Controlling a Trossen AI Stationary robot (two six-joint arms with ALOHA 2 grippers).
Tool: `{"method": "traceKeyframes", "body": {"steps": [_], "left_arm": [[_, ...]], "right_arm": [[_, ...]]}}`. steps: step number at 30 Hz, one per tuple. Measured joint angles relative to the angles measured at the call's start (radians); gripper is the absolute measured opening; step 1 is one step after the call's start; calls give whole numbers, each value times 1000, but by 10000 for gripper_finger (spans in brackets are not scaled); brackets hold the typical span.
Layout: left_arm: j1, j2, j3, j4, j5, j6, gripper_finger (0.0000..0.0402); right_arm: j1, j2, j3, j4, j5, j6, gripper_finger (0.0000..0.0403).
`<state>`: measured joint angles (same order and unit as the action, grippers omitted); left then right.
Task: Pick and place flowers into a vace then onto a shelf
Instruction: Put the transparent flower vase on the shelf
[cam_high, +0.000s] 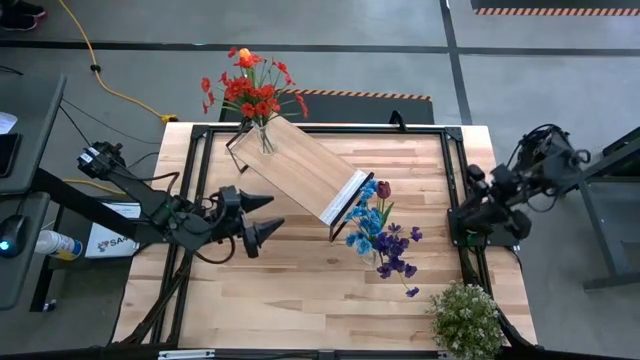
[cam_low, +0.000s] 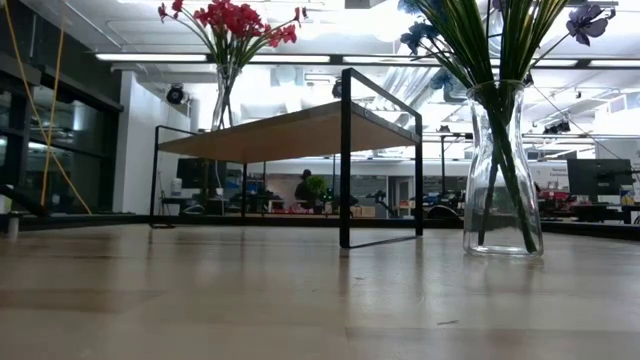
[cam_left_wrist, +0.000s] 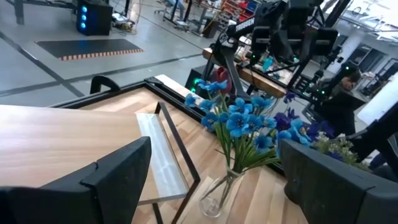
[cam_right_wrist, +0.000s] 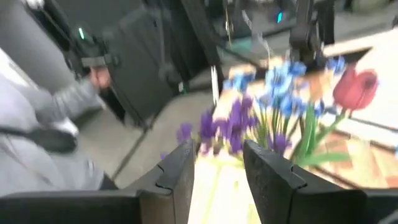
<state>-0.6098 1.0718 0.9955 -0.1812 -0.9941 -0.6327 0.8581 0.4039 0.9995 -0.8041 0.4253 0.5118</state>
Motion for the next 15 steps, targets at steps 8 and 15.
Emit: {"method": "traceKeyframes", "body": {"steps": [8,15], "left_arm": [[0,0,0,1,7,0,386],[0,0,0,0,7,0,386]], "right_arm": [[0,52,0,-213,10,80,129],[0,54,0,-417,163,257,129]]}}
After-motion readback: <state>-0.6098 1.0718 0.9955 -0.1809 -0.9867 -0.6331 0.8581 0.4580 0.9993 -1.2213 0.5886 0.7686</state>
